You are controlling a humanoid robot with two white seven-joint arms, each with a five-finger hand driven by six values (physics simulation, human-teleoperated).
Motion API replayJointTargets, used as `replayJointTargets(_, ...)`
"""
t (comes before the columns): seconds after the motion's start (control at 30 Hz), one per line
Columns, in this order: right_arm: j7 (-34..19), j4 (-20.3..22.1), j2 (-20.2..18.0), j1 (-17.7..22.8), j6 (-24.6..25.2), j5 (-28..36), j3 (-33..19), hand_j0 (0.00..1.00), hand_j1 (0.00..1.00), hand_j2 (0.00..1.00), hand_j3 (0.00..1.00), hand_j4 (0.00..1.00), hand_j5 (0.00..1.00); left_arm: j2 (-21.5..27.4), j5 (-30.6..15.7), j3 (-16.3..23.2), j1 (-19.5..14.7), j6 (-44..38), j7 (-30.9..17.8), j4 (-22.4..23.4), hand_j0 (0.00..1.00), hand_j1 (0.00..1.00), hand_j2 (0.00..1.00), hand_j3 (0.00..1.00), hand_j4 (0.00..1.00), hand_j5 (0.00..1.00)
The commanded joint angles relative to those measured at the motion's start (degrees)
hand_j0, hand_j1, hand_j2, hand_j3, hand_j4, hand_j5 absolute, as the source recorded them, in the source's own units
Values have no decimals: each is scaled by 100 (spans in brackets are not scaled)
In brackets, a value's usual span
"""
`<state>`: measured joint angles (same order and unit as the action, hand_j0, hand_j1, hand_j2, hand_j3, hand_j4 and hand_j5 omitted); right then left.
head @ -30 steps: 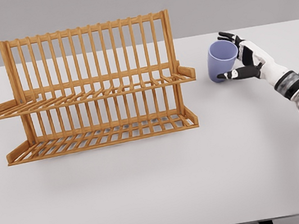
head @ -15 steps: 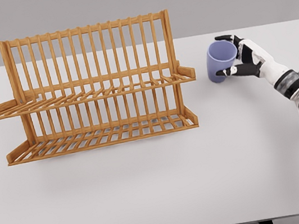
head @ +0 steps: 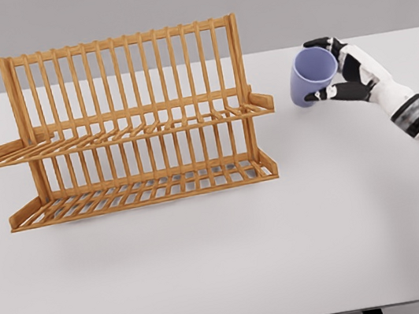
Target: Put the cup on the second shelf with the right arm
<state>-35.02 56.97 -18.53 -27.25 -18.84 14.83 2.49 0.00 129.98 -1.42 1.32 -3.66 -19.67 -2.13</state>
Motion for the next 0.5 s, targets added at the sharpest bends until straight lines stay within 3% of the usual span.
replayJointTargets(0.0,2,279,-11,0,4,46,-47,58,58,58,58,58,58,0,2,1,0,-3,-2,3,100,100,100,100,100,100)
replayJointTargets(0.47,2,1694,-169,466,65,63,-100,57,57,57,57,57,57,0,2,1,0,-3,-2,3,100,100,100,100,100,100)
